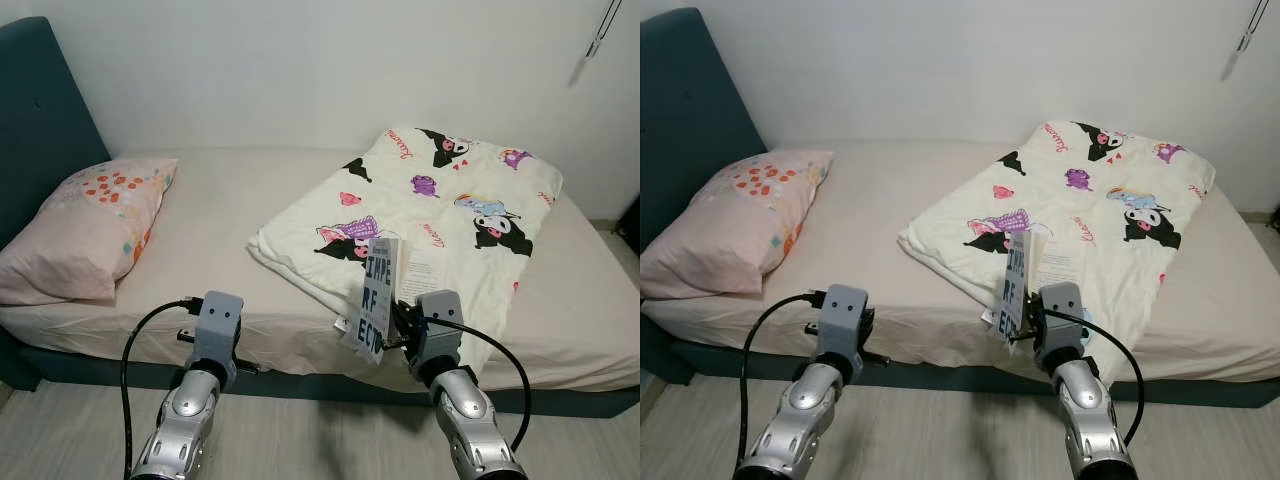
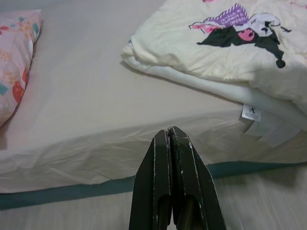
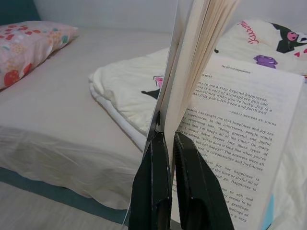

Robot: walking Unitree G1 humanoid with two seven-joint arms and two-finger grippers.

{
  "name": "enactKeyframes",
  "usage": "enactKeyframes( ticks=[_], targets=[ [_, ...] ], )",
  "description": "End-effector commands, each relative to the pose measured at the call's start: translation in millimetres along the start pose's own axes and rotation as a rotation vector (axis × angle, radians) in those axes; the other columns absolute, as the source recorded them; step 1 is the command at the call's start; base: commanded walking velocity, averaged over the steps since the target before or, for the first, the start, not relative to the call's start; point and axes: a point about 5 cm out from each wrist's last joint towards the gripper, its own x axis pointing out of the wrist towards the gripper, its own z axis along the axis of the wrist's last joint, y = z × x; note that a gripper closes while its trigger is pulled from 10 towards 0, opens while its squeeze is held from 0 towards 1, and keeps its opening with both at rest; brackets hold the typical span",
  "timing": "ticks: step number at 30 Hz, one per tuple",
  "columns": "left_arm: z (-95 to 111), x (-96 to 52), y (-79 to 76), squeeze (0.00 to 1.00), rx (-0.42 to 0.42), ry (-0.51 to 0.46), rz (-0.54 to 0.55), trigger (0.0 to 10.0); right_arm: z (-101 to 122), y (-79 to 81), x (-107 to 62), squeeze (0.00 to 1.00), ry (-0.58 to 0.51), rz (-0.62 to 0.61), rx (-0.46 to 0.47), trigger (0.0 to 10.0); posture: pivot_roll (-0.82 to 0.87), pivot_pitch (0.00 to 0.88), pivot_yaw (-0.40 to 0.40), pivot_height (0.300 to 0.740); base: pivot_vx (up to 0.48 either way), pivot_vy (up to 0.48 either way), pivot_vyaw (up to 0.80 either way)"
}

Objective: Clean up the room

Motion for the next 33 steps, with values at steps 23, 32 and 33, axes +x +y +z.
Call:
enactKeyframes(
  ticks=[23,32,33],
  targets=[
    [3.1,-0.1,4.2,0.00,-0.031,-0.031,0.022,10.0,5.4,3.5,2.4,0.00,-0.020,0.011,0.006,10.0,-0.11,0.094,0.010,0.740,0.259,0.000,0.00],
    [2.7,0.0,5.2,0.00,-0.034,-0.031,0.027,10.0,5.3,3.1,2.2,0.00,-0.019,0.014,0.007,10.0,-0.11,0.097,0.006,0.740,0.365,0.000,0.00],
    [2.1,-0.3,5.9,0.00,-0.034,-0.029,0.028,10.0,5.1,3.2,2.3,0.00,-0.017,0.015,0.008,10.0,-0.11,0.099,0.005,0.740,0.337,0.000,0.00]
  ],
)
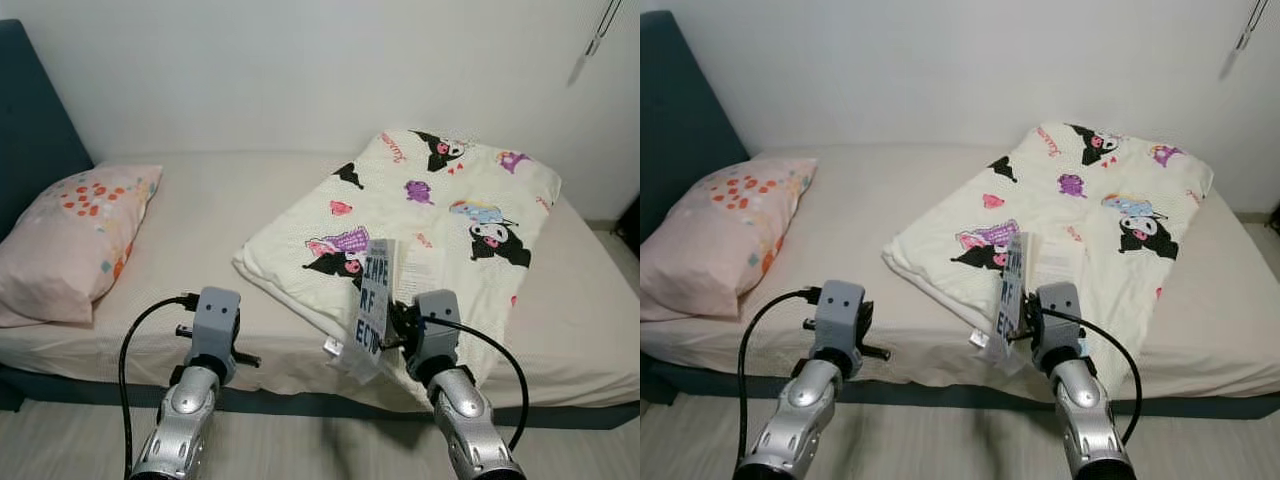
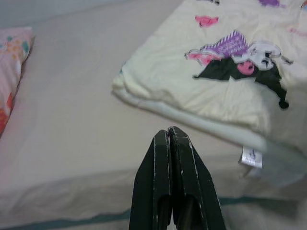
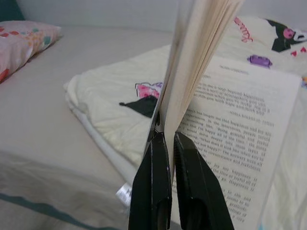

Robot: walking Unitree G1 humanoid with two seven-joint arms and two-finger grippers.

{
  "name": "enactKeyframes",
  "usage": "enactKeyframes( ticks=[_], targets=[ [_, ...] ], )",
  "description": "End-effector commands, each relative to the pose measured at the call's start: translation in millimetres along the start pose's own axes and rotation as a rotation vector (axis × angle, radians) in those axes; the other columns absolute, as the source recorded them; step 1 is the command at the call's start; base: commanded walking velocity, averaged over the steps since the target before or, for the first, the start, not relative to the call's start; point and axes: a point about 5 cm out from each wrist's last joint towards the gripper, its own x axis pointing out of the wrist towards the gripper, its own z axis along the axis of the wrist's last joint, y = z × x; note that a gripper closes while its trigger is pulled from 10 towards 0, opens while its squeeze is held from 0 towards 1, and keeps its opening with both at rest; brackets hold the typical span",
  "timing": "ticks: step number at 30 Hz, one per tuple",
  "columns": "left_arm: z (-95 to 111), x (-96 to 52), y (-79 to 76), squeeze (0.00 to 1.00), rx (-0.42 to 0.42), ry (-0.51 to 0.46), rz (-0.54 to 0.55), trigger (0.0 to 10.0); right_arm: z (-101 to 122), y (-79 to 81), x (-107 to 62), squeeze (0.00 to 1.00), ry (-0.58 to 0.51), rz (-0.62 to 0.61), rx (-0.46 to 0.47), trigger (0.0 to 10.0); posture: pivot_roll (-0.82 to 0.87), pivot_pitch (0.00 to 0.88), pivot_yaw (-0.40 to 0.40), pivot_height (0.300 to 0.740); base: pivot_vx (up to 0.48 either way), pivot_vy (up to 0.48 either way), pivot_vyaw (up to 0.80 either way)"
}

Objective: Clean up the room

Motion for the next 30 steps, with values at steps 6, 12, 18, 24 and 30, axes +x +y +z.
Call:
enactKeyframes(
  ticks=[6,12,18,24,30],
  targets=[
    [-5.1,-3.5,7.1,0.00,-0.009,0.014,0.021,10.0,6.1,4.2,2.8,0.00,-0.028,0.016,0.005,10.0,-0.11,0.100,0.005,0.740,0.330,0.000,0.00],
    [-5.5,-3.7,7.9,0.00,-0.010,0.015,0.021,10.0,5.5,4.9,2.5,0.00,-0.026,0.017,0.007,10.0,-0.11,0.101,0.005,0.740,0.300,0.000,0.00],
    [-5.8,-3.7,9.0,0.00,-0.007,0.016,0.020,10.0,5.2,5.5,2.0,0.00,-0.023,0.018,0.010,10.0,-0.11,0.104,0.006,0.740,0.281,0.000,0.00],
    [-6.4,-3.9,8.1,0.00,0.003,0.022,0.008,10.0,5.4,5.2,2.5,0.00,-0.023,0.016,0.014,10.0,-0.11,0.107,0.007,0.740,0.045,0.000,0.00],
    [-6.7,-4.6,7.7,0.00,0.020,0.023,-0.014,10.0,6.6,7.0,3.6,0.00,-0.029,0.013,0.021,10.0,-0.10,0.114,0.017,0.740,0.000,0.000,0.00]
  ],
)
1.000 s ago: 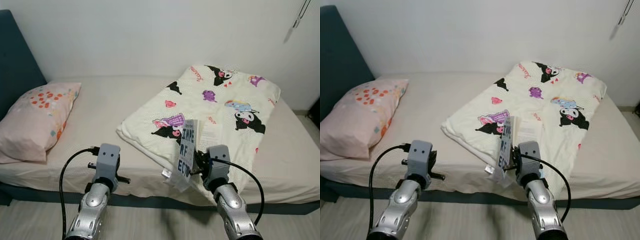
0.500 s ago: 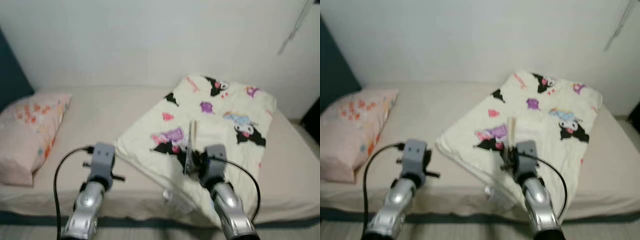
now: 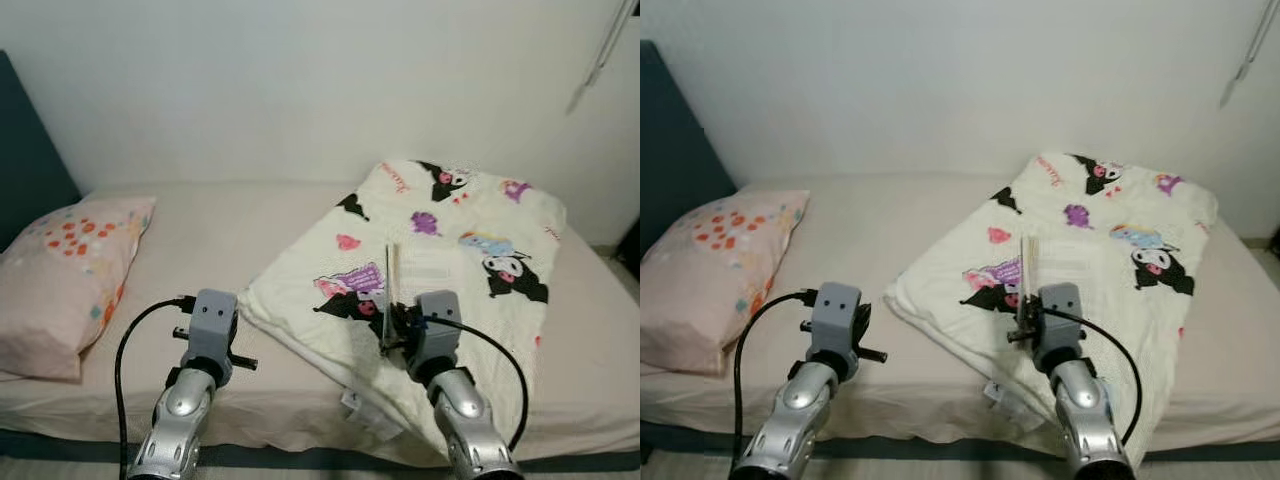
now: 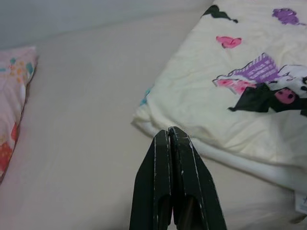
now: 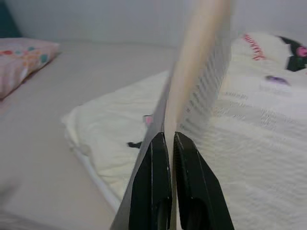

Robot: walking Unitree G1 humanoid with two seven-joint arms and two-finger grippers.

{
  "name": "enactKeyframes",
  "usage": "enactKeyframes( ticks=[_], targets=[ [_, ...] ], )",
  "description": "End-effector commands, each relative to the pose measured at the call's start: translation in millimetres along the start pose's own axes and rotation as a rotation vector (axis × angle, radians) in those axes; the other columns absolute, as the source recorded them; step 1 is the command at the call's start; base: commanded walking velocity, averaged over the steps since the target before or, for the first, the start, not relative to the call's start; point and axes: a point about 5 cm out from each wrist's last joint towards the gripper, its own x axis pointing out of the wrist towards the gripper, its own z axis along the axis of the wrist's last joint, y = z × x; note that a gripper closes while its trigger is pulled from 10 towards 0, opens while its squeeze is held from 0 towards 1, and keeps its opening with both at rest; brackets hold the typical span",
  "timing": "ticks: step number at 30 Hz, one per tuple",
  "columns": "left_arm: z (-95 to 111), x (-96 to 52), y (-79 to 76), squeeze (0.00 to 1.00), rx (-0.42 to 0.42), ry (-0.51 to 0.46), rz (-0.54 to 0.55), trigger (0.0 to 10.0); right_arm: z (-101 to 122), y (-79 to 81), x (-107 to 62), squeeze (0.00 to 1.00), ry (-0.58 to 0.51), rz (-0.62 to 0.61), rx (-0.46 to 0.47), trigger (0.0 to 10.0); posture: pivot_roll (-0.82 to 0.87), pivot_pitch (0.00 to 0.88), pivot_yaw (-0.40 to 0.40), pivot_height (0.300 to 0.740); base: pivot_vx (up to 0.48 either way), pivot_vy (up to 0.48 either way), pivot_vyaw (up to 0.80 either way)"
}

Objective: Clean up the room

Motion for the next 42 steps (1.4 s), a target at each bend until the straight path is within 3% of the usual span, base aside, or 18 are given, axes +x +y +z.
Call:
enactKeyframes(
  ticks=[1,11,15,17,19,25,34,42],
  targets=[
    [-4,-2.2,1.1,0.00,0.015,0.024,-0.010,10.0,7,2.3,2.4,0.00,-0.034,0.004,0.001,10.0,-0.10,0.116,0.019,0.740,0.000,0.000,0.00],
    [-3,-1.7,0.7,0.00,0.028,0.018,-0.026,10.0,8,2.6,4.1,0.00,-0.042,-0.003,0.027,10.0,-0.09,0.122,0.030,0.740,0.000,0.000,0.00],
    [-2,-2.1,0.6,0.00,0.041,0.021,-0.042,10.0,17,6.3,17.2,0.00,-0.055,0.013,0.060,10.0,-0.08,0.144,0.033,0.740,0.000,0.000,0.00],
    [0,-3.5,3.4,0.00,0.069,0.016,-0.060,10.0,29,11.3,37.2,0.00,-0.048,0.044,0.100,10.0,-0.07,0.178,0.029,0.740,0.000,0.000,0.00],
    [0,-4.0,4.9,0.00,0.078,0.014,-0.064,10.0,32,12.8,42.9,0.00,-0.039,0.055,0.116,10.0,-0.07,0.178,0.029,0.740,0.000,0.000,0.00],
    [9,-7.7,22.7,0.00,0.137,-0.007,-0.050,10.0,50,23.8,71.8,0.00,0.022,0.146,0.277,10.0,-0.01,0.248,0.010,0.740,0.000,0.000,0.00],
    [17,-20.0,37.2,0.00,0.193,-0.020,-0.035,10.0,61,39.0,88.4,0.00,0.087,0.202,0.302,10.0,0.05,0.313,0.011,0.740,0.000,0.000,0.00],
    [29,-23.7,37.8,0.00,0.249,-0.052,-0.061,10.0,83,40.9,99.2,0.00,0.053,0.200,0.340,10.0,0.08,0.346,0.018,0.740,0.000,0.000,0.00]
  ],
)
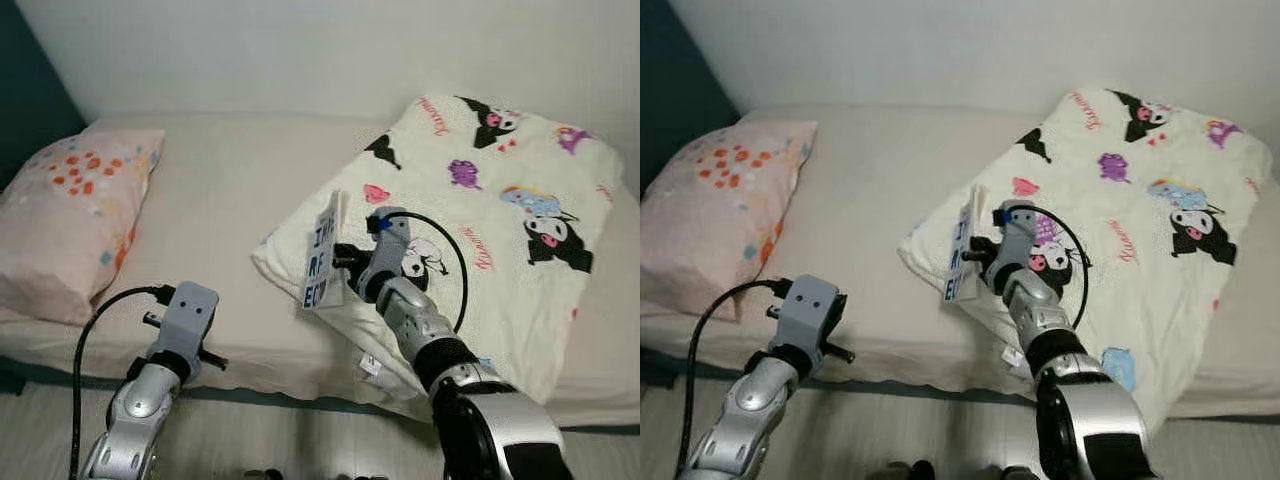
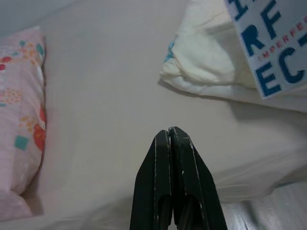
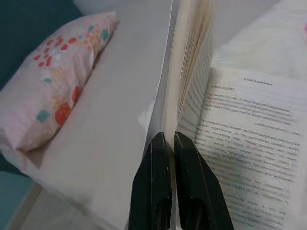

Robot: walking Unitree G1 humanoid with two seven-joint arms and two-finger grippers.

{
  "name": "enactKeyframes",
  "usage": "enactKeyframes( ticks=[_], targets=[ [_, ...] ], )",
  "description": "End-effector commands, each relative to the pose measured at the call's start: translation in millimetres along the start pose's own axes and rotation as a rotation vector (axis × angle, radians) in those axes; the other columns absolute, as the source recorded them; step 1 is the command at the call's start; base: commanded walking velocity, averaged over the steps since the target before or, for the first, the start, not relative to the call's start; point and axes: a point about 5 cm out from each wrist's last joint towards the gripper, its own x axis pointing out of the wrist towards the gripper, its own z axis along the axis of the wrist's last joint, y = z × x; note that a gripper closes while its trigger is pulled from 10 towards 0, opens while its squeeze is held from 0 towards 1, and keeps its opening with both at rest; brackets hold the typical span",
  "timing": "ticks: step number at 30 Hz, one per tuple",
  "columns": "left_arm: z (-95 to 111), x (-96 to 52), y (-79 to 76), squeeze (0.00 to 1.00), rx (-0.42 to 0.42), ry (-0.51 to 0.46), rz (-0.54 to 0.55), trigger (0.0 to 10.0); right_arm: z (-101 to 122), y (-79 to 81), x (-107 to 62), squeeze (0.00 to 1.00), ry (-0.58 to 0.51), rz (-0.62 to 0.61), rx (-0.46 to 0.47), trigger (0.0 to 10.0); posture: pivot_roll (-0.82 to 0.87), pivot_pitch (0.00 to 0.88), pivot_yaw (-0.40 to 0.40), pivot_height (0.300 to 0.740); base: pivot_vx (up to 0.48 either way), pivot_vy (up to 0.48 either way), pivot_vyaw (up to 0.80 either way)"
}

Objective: Clean up the room

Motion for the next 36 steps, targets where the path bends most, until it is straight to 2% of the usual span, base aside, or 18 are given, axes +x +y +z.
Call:
enactKeyframes(
  ticks=[1,3,5,6,8,14,18,23,25,26,27,28,29,30,31,36],
  targets=[
    [0,-3.1,1.8,0.00,0.028,0.015,-0.014,10.0,5,6.4,3.8,0.00,-0.017,0.024,0.047,10.0,0.09,0.358,0.017,0.740,0.000,0.000,0.00],
    [4,-2.5,4.1,0.00,0.032,0.002,-0.009,10.0,8,12.3,6.8,0.00,-0.021,0.045,0.075,10.0,0.09,0.358,0.018,0.740,0.000,0.000,0.00],
    [7,-0.5,5.1,0.00,0.041,-0.003,-0.004,10.0,10,28.5,11.4,0.00,-0.021,0.144,0.130,10.0,0.10,0.359,0.017,0.740,0.000,0.000,0.00],
    [7,-0.5,5.1,0.00,0.041,-0.003,-0.004,10.0,10,28.5,11.4,0.00,-0.021,0.144,0.130,10.0,0.10,0.359,0.017,0.740,0.000,0.000,0.00],
    [10,-0.1,5.4,0.00,0.055,-0.007,-0.003,10.0,13,47.0,15.0,0.00,-0.024,0.272,0.190,10.0,0.11,0.365,0.017,0.740,0.000,0.000,0.00],
    [13,0.0,3.6,0.00,0.068,-0.013,-0.007,10.0,19,64.8,18.1,0.00,-0.055,0.382,0.255,10.0,0.11,0.363,0.022,0.740,0.000,0.000,0.00],
    [15,0.4,1.1,0.00,0.075,-0.019,-0.015,10.0,15,61.4,18.0,0.00,-0.045,0.332,0.223,10.0,0.11,0.364,0.025,0.740,0.000,0.000,0.00],
    [18,0.2,-0.9,0.00,0.068,-0.031,-0.022,10.0,11,48.5,15.9,0.00,-0.042,0.239,0.170,10.0,0.12,0.366,0.029,0.740,0.000,0.000,0.00],
    [22,0.4,-1.1,0.00,0.037,-0.046,-0.025,10.0,13,47.7,16.0,0.00,-0.048,0.239,0.169,10.0,0.12,0.367,0.029,0.740,0.000,0.000,0.00],
    [26,0.4,-2.0,0.00,0.000,-0.062,-0.034,10.0,15,47.0,16.1,0.00,-0.058,0.239,0.173,10.0,0.12,0.367,0.029,0.740,0.000,0.000,0.00],
    [33,0.2,-6.3,0.00,-0.084,-0.093,-0.070,10.0,19,45.7,16.2,0.00,-0.077,0.240,0.192,10.0,0.12,0.364,0.029,0.740,0.000,0.000,0.00],
    [33,0.2,-6.3,0.00,-0.084,-0.093,-0.070,10.0,19,45.7,16.2,0.00,-0.077,0.240,0.192,10.0,0.12,0.364,0.029,0.740,0.000,0.000,0.00],
    [39,-0.1,-9.5,0.00,-0.142,-0.116,-0.098,10.0,21,44.6,16.2,0.00,-0.091,0.240,0.207,10.0,0.12,0.364,0.029,0.740,0.000,0.000,0.00],
    [39,-0.1,-9.5,0.00,-0.142,-0.116,-0.098,10.0,21,44.6,16.2,0.00,-0.091,0.240,0.207,10.0,0.12,0.364,0.029,0.740,0.000,0.000,0.00],
    [47,-1.1,-16.0,0.00,-0.212,-0.147,-0.153,10.0,23,42.6,16.0,0.00,-0.104,0.232,0.211,10.0,0.12,0.363,0.031,0.740,0.000,0.000,0.00],
    [58,-3.1,-24.7,0.00,-0.265,-0.184,-0.218,10.0,28,39.2,16.5,0.00,-0.112,0.201,0.204,10.0,0.13,0.362,0.031,0.740,0.000,0.000,0.00]
  ],
)
